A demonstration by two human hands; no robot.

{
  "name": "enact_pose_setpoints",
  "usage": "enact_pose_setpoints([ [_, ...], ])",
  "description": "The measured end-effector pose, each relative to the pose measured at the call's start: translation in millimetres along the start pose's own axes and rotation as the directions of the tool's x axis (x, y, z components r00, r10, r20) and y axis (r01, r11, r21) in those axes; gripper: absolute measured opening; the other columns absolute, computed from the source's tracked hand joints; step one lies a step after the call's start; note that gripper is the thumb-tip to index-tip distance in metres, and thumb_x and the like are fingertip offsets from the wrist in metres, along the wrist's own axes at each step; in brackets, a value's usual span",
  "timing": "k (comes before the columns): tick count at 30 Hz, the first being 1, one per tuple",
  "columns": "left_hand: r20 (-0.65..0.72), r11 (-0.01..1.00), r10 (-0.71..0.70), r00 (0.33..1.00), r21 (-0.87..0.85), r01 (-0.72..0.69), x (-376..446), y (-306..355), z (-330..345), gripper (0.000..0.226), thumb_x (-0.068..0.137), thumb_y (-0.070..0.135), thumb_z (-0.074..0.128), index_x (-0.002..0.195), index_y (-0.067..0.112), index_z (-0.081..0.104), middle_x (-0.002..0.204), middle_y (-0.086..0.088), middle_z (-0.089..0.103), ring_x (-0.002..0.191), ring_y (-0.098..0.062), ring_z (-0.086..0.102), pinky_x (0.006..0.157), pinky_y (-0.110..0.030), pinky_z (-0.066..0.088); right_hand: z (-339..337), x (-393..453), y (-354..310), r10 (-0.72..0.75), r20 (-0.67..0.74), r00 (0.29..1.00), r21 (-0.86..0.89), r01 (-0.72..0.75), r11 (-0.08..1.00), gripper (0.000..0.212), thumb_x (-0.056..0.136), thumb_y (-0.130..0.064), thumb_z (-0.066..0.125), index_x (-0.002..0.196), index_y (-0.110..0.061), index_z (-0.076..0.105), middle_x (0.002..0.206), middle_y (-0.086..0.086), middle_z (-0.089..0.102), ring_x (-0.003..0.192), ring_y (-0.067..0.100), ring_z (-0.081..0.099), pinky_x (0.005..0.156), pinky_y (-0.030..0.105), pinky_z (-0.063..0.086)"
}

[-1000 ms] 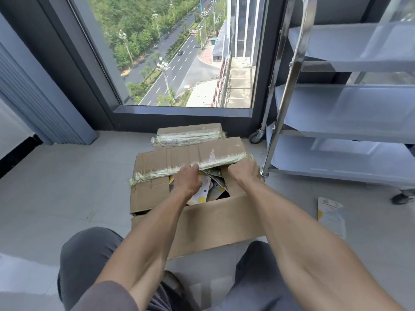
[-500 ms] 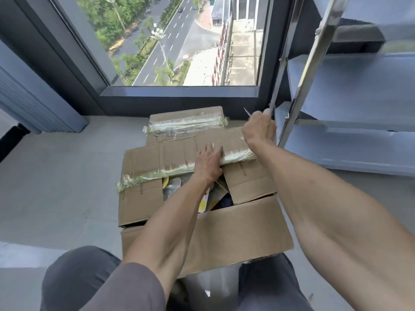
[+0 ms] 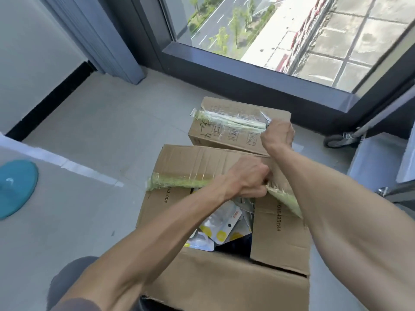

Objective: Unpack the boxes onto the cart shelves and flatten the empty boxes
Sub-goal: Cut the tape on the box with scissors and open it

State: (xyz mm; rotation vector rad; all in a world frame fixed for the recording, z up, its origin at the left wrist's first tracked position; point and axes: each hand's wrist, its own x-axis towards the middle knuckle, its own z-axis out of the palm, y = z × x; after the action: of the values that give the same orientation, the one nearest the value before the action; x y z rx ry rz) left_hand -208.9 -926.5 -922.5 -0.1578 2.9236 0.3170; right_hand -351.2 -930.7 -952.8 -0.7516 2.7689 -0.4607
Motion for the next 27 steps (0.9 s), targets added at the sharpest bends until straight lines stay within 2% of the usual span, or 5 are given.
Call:
enact_pose_setpoints([
  [5, 0.111, 0.997, -0.082, 0.99, 0.022, 0.08, 1.9, 13.9, -2.1, 0.022, 0.06, 0.024, 0.059, 0.081, 0.019, 0.065, 0.067, -0.006, 0.062, 0.065, -0.029, 0.058, 0.056, -0.029, 0.044, -7.5, 11.4, -9.6, 0.123, 0.055, 0.991, 0.155, -0.13, 0.979, 0.019, 0.087, -0.001, 0.055, 0.1, -0.005, 0.068, 0.098, 0.015, 0.068, 0.1, 0.034, 0.066, 0.072, 0.031, 0.048],
  [10, 0.042, 0.99, -0.094, 0.995, 0.109, 0.089, -2.7, 29.9, 50.9, 0.065, 0.058, 0.029, 0.073, 0.116, 0.013, 0.048, 0.114, -0.018, 0.047, 0.097, -0.031, 0.047, 0.071, -0.035, 0.038, -12.0, 4.5, 34.7, 0.277, 0.107, 0.955, 0.221, -0.294, 0.93, 0.029, 0.086, -0.005, 0.059, 0.114, -0.012, 0.066, 0.115, 0.012, 0.066, 0.111, 0.032, 0.063, 0.093, 0.035, 0.051],
  [14, -0.064, 0.987, -0.127, 0.99, 0.096, 0.132, -6.8, 33.5, 85.0, 0.071, 0.06, 0.034, 0.074, 0.123, 0.012, 0.048, 0.138, -0.023, 0.038, 0.114, -0.035, 0.043, 0.083, -0.043, 0.051, -10.4, -14.0, 83.5, 0.384, 0.09, 0.919, 0.29, -0.393, 0.873, 0.028, 0.086, -0.009, 0.065, 0.113, -0.013, 0.069, 0.118, 0.012, 0.067, 0.11, 0.029, 0.064, 0.087, 0.031, 0.049],
  [22, -0.192, 0.96, -0.278, 0.941, -0.034, 0.277, -26.2, 54.9, 100.2, 0.058, 0.069, 0.016, 0.066, 0.125, 0.014, 0.05, 0.148, -0.017, 0.039, 0.128, -0.035, 0.044, 0.097, -0.042, 0.046, -36.1, -106.9, 118.8, 0.39, 0.023, 0.92, 0.406, -0.366, 0.837, 0.032, 0.082, -0.028, 0.065, 0.108, -0.009, 0.066, 0.115, 0.013, 0.067, 0.106, 0.032, 0.063, 0.079, 0.032, 0.047],
  [27, -0.232, 0.904, -0.428, 0.873, -0.114, 0.413, -55.8, 82.1, 104.5, 0.032, 0.084, 0.015, 0.051, 0.116, 0.015, 0.057, 0.123, -0.011, 0.052, 0.113, -0.031, 0.05, 0.085, -0.04, 0.04, -29.1, -201.6, 154.3, 0.334, 0.092, 0.938, 0.308, -0.346, 0.886, 0.053, 0.089, -0.053, 0.064, 0.111, -0.004, 0.064, 0.116, 0.017, 0.065, 0.11, 0.035, 0.061, 0.079, 0.034, 0.046],
])
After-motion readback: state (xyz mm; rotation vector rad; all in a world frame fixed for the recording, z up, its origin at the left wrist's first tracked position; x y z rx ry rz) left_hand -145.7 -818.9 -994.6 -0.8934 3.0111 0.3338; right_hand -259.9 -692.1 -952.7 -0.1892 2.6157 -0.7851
